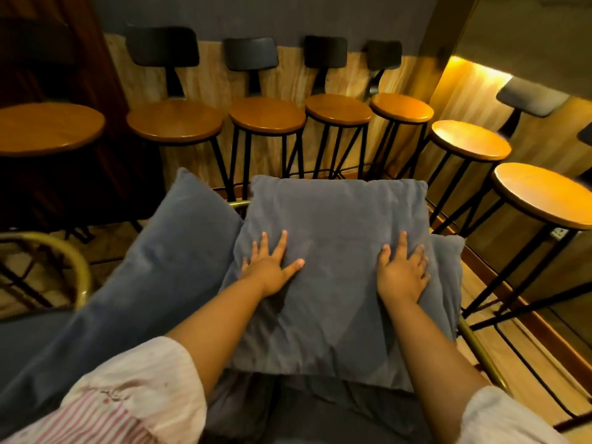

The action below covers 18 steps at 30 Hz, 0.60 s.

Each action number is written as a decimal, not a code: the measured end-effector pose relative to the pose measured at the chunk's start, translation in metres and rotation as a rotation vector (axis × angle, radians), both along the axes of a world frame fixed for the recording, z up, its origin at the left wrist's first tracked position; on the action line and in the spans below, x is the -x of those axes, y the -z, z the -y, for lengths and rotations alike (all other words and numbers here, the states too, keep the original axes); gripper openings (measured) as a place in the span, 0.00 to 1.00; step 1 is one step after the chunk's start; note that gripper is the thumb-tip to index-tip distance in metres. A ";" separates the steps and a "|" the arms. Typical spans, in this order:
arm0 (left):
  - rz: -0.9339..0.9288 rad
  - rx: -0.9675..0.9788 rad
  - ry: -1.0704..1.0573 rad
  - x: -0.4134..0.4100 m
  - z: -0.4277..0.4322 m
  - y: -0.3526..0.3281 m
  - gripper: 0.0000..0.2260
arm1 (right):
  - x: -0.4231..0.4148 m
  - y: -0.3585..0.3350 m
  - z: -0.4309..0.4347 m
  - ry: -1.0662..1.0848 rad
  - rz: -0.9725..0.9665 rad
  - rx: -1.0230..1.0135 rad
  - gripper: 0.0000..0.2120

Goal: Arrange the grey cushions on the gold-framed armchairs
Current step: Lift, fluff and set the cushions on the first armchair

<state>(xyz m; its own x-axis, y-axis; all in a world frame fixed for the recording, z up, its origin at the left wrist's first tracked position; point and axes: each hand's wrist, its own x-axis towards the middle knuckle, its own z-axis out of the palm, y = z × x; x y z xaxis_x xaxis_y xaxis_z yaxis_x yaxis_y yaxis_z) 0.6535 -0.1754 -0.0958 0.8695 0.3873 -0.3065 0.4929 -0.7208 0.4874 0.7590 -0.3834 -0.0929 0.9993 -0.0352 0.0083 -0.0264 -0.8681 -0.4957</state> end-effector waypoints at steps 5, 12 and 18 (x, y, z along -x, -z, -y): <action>0.392 0.064 -0.078 0.113 -0.004 -0.041 0.29 | 0.109 -0.019 -0.070 -0.181 0.098 -0.258 0.27; 0.586 0.087 -0.269 0.345 -0.099 -0.075 0.27 | 0.312 -0.049 -0.193 -0.411 0.179 -0.670 0.19; 0.435 -0.084 -0.523 0.552 -0.213 -0.064 0.27 | 0.469 -0.031 -0.277 -0.717 0.160 -0.761 0.19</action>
